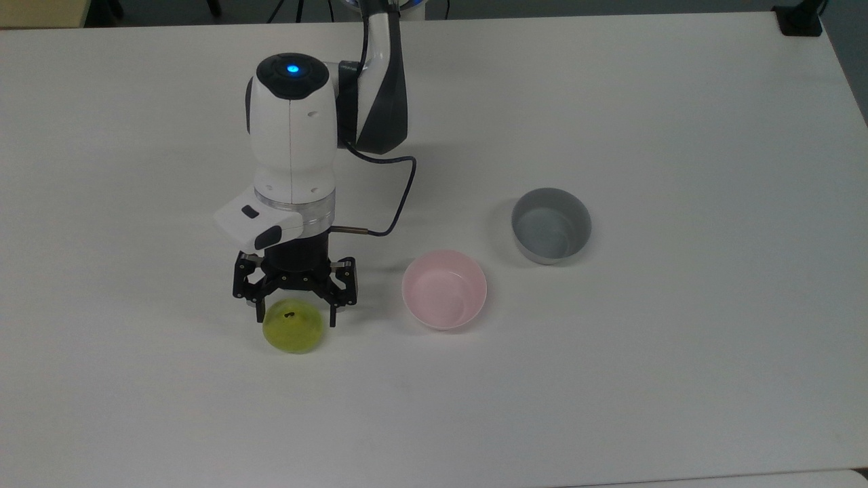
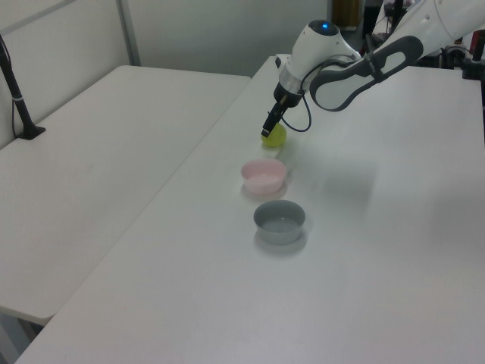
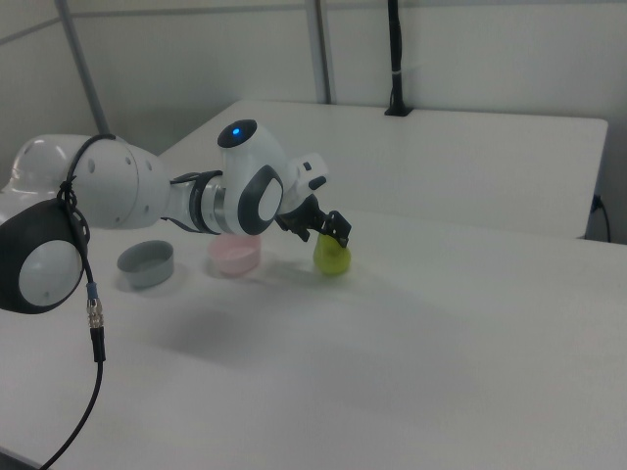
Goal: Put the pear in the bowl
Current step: 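Lower the gripper around the green pear and close the fingers, then lift the grasped pear up off the table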
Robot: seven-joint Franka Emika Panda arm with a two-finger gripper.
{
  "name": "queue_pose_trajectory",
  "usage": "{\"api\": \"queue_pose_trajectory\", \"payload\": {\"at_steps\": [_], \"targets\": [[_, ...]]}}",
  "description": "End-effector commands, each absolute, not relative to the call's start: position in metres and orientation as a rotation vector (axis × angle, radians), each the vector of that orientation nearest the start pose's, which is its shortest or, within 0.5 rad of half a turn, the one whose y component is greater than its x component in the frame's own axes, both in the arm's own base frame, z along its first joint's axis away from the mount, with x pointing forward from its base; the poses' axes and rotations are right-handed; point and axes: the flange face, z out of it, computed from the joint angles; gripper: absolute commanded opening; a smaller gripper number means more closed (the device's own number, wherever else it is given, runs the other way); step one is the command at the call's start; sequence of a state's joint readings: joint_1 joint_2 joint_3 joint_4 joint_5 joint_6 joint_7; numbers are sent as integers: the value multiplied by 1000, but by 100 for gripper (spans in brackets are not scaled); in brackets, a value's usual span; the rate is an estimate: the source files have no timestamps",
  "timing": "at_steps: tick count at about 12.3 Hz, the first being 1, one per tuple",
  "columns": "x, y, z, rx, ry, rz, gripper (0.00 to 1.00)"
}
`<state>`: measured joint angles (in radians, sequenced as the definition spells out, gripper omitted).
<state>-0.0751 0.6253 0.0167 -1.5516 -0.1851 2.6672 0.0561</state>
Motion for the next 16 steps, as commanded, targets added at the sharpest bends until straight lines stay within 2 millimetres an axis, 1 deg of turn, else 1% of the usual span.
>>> {"api": "queue_pose_trajectory", "payload": {"at_steps": [1, 3, 4, 6, 7, 8, 9, 11, 13, 14, 16], "targets": [[743, -47, 333, -3189, -84, -819, 89], [743, -47, 331, -3192, -91, -817, 79], [743, -46, 332, -3198, -104, -820, 72], [743, -45, 332, -3208, -126, -820, 49], [743, -44, 333, -3205, -125, -823, 44], [743, -46, 335, -3206, -119, -825, 43], [743, -45, 344, -3202, -116, -840, 43], [741, -46, 370, -3190, -99, -886, 43], [738, -52, 391, -3181, -70, -923, 43], [736, -53, 403, -3182, -39, -918, 43], [725, -50, 441, -3197, -6, -875, 43]]}}
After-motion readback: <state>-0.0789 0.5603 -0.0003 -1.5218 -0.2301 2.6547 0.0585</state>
